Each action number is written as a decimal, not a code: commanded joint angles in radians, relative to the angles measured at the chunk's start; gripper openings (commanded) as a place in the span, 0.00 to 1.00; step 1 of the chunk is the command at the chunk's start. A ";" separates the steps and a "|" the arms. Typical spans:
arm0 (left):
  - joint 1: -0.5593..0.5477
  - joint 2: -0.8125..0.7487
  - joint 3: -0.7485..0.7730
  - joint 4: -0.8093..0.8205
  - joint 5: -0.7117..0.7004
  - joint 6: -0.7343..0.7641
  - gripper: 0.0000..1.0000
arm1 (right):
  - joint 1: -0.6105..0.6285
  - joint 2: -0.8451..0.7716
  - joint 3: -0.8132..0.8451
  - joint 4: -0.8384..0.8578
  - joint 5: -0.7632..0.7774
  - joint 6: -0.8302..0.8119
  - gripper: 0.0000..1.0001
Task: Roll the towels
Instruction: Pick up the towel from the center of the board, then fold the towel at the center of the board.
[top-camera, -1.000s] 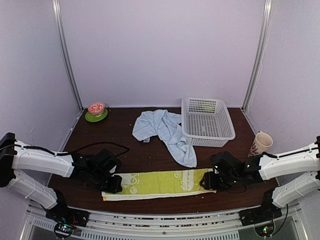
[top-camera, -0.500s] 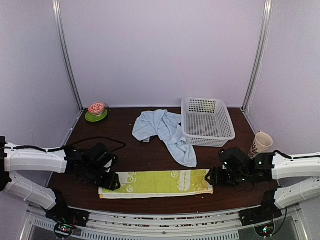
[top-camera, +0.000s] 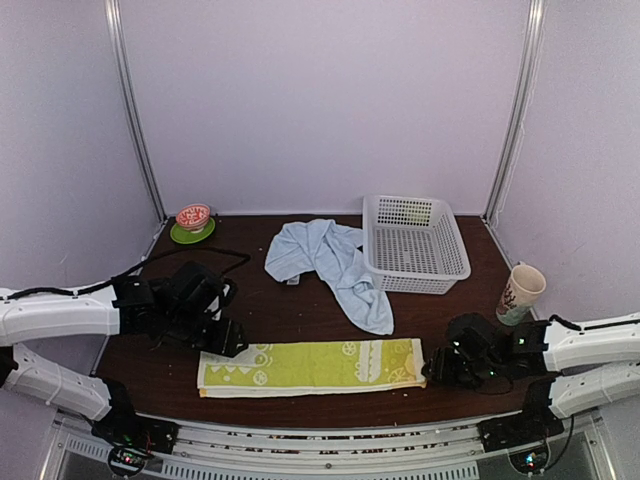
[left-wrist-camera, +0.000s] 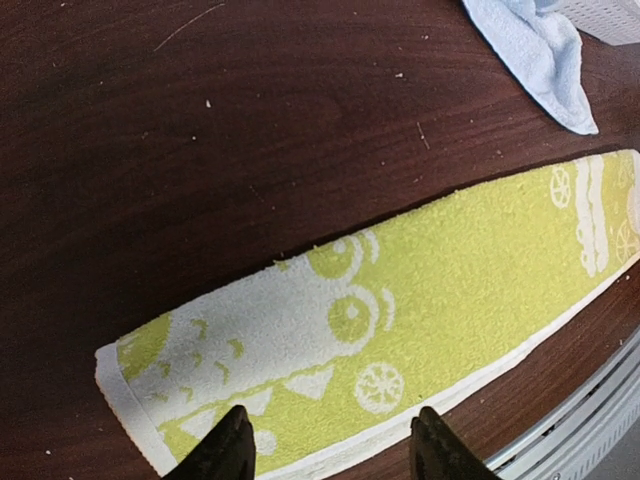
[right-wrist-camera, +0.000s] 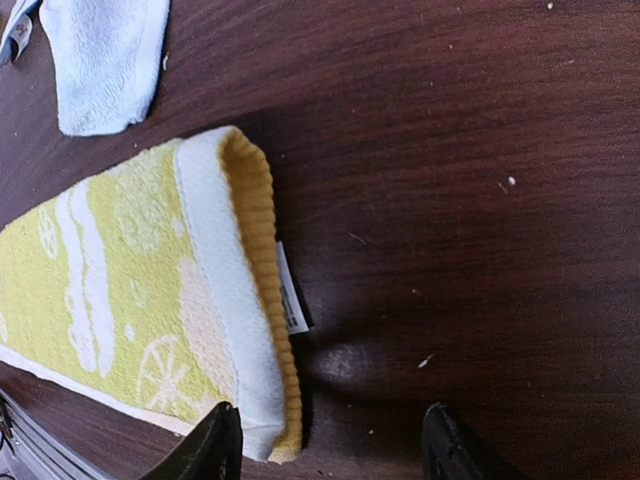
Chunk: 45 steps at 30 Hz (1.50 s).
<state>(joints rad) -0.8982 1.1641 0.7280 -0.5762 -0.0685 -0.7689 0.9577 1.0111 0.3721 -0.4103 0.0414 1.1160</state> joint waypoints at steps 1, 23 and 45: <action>0.005 0.015 0.006 0.069 -0.028 0.003 0.53 | -0.004 0.051 -0.024 0.113 -0.041 0.070 0.60; 0.006 -0.048 -0.069 0.130 -0.046 -0.009 0.49 | 0.020 0.200 0.051 -0.143 -0.042 -0.007 0.00; 0.005 0.109 0.031 0.229 0.044 0.042 0.44 | -0.114 -0.078 0.466 -0.398 0.087 -0.438 0.00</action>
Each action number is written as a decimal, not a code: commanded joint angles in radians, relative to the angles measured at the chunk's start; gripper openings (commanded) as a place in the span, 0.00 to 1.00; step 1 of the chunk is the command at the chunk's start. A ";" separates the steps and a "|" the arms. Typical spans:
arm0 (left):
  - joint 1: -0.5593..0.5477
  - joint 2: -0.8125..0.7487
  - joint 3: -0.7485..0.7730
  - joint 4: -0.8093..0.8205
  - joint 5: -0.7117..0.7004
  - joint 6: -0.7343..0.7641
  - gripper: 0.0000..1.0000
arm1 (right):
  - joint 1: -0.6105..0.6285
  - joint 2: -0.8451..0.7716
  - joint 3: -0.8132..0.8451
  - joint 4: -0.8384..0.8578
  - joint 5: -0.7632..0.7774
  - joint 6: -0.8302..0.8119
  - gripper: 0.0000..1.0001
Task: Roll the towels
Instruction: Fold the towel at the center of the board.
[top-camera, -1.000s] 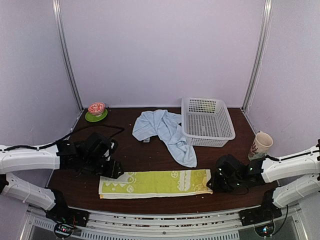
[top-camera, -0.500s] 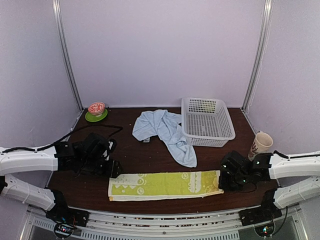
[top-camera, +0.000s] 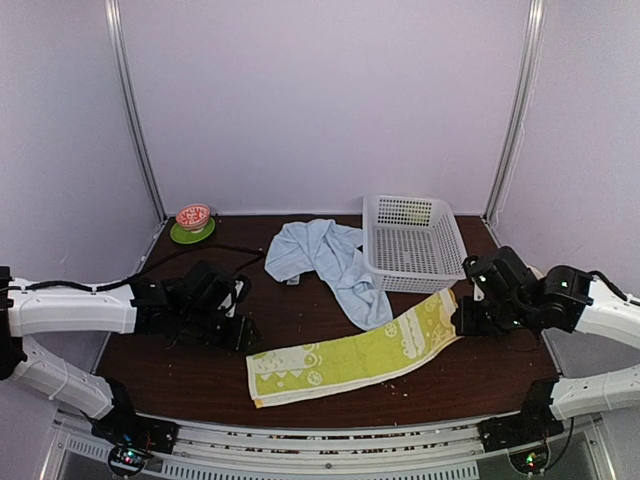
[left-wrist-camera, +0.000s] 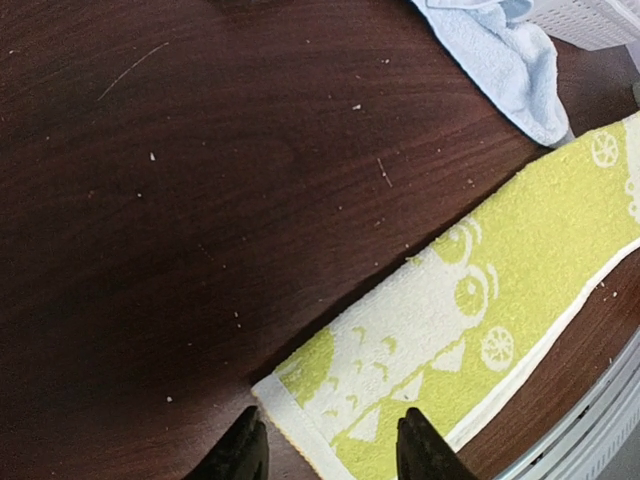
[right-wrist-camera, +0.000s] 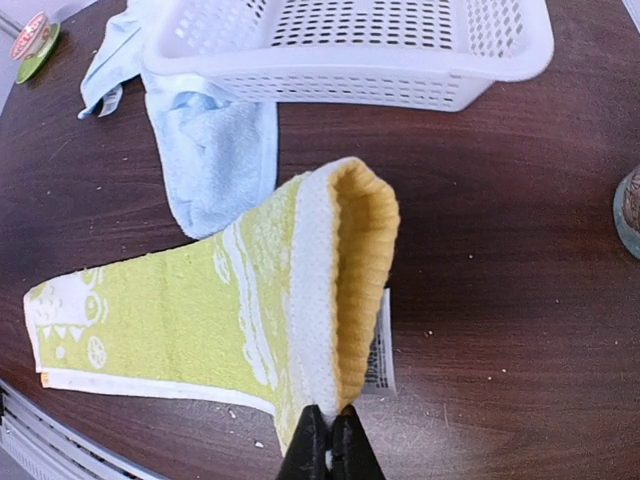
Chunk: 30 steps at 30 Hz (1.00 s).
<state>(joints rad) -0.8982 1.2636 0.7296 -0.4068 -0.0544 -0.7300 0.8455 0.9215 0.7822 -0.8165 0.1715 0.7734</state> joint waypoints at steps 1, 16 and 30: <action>0.005 0.010 0.029 0.061 0.030 0.002 0.44 | -0.002 0.022 0.066 0.020 -0.062 -0.097 0.00; 0.005 -0.013 -0.034 0.100 0.037 -0.031 0.40 | 0.186 0.339 0.138 0.348 -0.199 0.042 0.00; 0.005 -0.160 -0.135 0.075 -0.001 -0.070 0.39 | 0.311 0.647 0.345 0.468 -0.253 0.076 0.00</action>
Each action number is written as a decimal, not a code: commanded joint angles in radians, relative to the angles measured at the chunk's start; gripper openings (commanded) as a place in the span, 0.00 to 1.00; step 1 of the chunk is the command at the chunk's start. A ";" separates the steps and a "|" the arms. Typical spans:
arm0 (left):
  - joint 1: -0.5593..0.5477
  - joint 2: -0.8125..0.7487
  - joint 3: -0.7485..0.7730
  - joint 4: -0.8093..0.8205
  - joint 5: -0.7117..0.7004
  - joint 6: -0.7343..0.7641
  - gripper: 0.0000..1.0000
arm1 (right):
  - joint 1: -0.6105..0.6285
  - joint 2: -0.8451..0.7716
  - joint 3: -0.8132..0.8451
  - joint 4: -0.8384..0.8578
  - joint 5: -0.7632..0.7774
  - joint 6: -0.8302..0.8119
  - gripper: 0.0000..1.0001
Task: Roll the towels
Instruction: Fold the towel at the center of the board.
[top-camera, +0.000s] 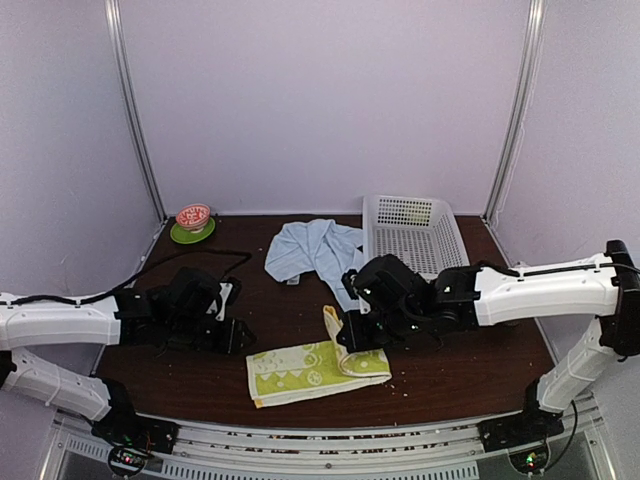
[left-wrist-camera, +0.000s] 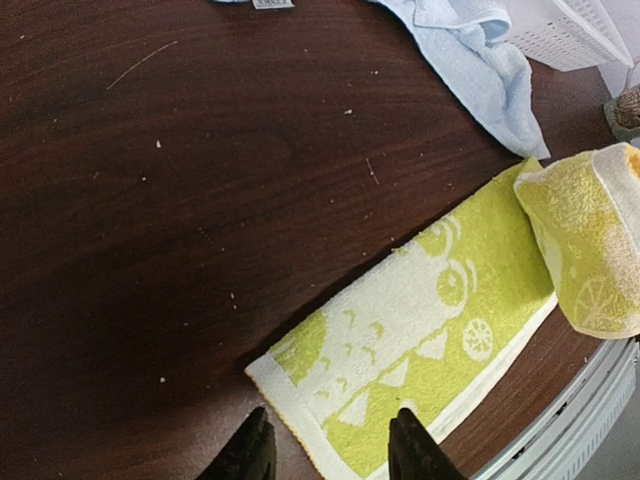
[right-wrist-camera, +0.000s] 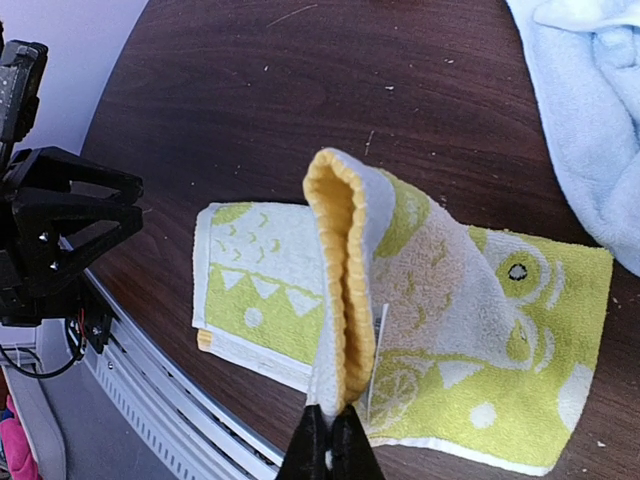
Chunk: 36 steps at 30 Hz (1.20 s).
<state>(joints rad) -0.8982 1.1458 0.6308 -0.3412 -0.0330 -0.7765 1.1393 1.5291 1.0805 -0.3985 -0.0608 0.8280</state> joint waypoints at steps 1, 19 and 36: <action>0.005 -0.054 -0.045 0.008 -0.024 -0.027 0.39 | 0.021 0.055 0.059 0.051 -0.027 0.022 0.00; 0.005 -0.146 -0.112 -0.022 -0.045 -0.052 0.38 | 0.065 0.173 0.198 0.009 -0.030 0.009 0.00; 0.005 -0.178 -0.135 -0.033 -0.042 -0.063 0.39 | 0.075 0.329 0.315 -0.054 -0.043 0.004 0.00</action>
<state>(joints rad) -0.8982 0.9825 0.5102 -0.3752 -0.0673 -0.8307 1.2049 1.8397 1.3449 -0.4244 -0.0982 0.8413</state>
